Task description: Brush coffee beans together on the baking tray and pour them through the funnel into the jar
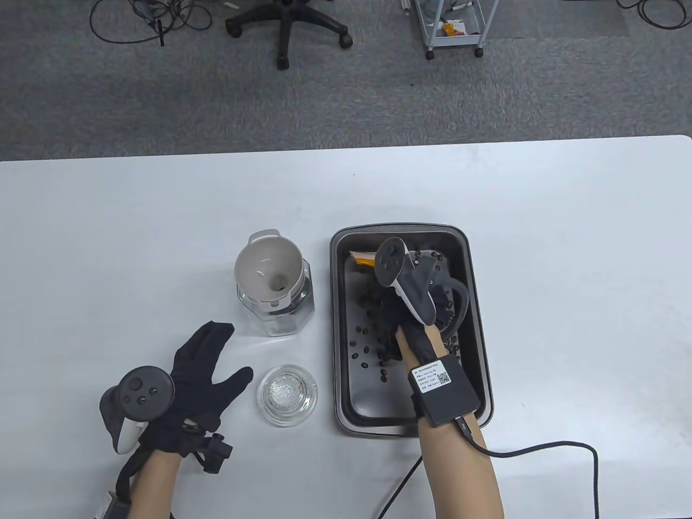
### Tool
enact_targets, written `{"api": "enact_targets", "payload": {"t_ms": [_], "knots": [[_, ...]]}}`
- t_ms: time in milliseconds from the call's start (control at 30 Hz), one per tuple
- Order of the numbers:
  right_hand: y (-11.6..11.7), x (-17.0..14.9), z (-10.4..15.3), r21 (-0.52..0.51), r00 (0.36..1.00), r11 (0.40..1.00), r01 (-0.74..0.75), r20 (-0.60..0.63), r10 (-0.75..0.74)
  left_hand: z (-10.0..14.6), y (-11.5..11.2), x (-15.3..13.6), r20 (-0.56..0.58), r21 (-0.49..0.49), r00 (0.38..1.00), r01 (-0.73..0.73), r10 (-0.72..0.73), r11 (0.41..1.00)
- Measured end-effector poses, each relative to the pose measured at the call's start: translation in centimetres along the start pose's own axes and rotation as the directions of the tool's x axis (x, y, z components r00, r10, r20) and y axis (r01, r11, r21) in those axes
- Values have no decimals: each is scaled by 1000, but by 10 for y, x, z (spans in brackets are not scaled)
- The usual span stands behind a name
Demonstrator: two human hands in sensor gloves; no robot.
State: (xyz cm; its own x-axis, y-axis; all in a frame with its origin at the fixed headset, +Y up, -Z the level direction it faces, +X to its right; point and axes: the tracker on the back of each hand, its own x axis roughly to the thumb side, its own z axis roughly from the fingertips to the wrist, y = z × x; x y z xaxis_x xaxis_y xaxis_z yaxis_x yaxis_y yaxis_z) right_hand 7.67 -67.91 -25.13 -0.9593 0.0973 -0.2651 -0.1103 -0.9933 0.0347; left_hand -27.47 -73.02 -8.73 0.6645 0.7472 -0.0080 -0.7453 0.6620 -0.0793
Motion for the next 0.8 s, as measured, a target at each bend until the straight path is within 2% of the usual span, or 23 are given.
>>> {"api": "enact_targets", "payload": {"t_ms": [400, 800], "knots": [[14, 6, 4, 67, 998, 997, -46, 38, 43, -1, -1, 0, -10, -12, 1000, 11, -11, 1000], [13, 3, 29, 103, 994, 991, -86, 79, 78, -2, -2, 0, -6, -15, 1000, 15, -15, 1000]]}}
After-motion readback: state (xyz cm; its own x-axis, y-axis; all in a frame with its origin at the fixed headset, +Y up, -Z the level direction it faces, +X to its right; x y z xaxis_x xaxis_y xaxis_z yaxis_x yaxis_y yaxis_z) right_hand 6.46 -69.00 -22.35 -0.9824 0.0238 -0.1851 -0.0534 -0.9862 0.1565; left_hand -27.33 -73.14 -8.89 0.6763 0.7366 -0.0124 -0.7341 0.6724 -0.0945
